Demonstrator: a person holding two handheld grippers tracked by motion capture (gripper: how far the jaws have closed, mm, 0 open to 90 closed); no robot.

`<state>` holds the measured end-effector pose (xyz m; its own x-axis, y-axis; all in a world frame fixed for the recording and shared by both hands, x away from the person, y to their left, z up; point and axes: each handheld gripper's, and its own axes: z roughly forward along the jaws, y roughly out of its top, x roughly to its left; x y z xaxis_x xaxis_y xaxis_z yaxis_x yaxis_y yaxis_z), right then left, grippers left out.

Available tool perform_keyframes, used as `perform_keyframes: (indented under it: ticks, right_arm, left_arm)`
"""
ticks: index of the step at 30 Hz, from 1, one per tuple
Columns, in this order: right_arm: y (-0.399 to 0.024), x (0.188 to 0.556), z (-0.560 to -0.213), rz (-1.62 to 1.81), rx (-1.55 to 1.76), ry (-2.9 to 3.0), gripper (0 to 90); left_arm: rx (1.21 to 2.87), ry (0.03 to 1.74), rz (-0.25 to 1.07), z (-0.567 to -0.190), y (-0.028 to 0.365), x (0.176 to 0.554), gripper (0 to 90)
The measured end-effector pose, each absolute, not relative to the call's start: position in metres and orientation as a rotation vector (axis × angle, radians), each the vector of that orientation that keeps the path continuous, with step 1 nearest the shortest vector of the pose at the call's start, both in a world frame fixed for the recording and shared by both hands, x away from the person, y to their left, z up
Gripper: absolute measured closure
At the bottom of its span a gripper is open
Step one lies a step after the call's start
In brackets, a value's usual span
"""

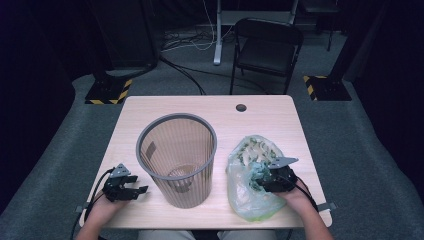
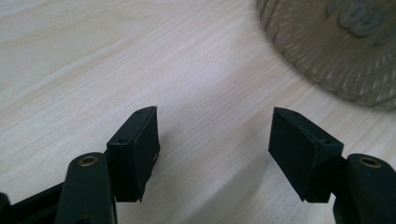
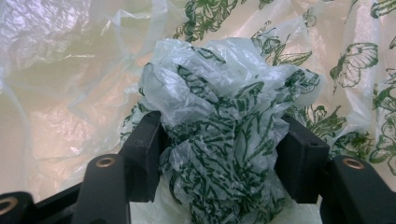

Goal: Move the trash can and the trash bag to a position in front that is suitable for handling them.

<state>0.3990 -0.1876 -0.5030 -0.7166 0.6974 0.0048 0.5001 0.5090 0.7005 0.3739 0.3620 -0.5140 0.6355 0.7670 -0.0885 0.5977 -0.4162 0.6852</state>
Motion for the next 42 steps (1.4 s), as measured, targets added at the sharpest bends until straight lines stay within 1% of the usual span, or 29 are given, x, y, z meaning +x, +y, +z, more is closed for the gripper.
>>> perform_keyframes:
  ticks: [3, 8, 11, 17, 21, 29, 31, 33, 38, 39, 42]
  right_arm:
    - [-0.195, 0.396, -0.503, 1.014, 1.031, 2.47, 39.6]
    - [-0.205, 0.393, -0.502, 0.995, 1.037, 2.473, 39.7]
    - [-0.212, 0.393, -0.501, 0.961, 1.041, 2.462, 39.7]
    - [-0.22, 0.396, -0.504, 1.008, 1.106, 2.436, 39.6]
    - [-0.22, 0.396, -0.504, 1.008, 1.105, 2.429, 39.3]
    - [-0.22, 0.396, -0.506, 1.013, 1.119, 2.426, 38.9]
    - [-0.22, 0.396, -0.507, 1.019, 1.123, 2.426, 38.8]
    - [-0.221, 0.396, -0.507, 1.018, 1.125, 2.427, 38.8]
    - [-0.22, 0.396, -0.507, 1.018, 1.129, 2.426, 38.7]
    - [-0.22, 0.396, -0.507, 1.017, 1.127, 2.426, 38.7]
    - [-0.221, 0.396, -0.507, 1.021, 1.132, 2.425, 38.6]
  left_arm:
    - [2.141, 1.042, 0.281, -0.512, 0.36, 0.374, 33.6]
    - [2.136, 1.045, 0.281, -0.509, 0.36, 0.372, 33.5]
    - [2.081, 1.059, 0.275, -0.503, 0.362, 0.37, 33.6]
    - [1.965, 1.047, 0.29, -0.482, 0.364, 0.366, 33.0]
    - [1.932, 1.025, 0.295, -0.47, 0.365, 0.363, 33.0]
    - [1.884, 1.022, 0.333, -0.446, 0.369, 0.362, 31.9]
    - [1.866, 1.013, 0.341, -0.435, 0.371, 0.361, 31.9]
    - [1.865, 1.009, 0.348, -0.431, 0.371, 0.361, 31.8]
    - [1.889, 0.976, 0.379, -0.405, 0.369, 0.36, 31.3]
    - [1.889, 0.976, 0.379, -0.405, 0.369, 0.36, 31.3]
    - [1.87, 0.96, 0.394, -0.388, 0.371, 0.359, 31.3]
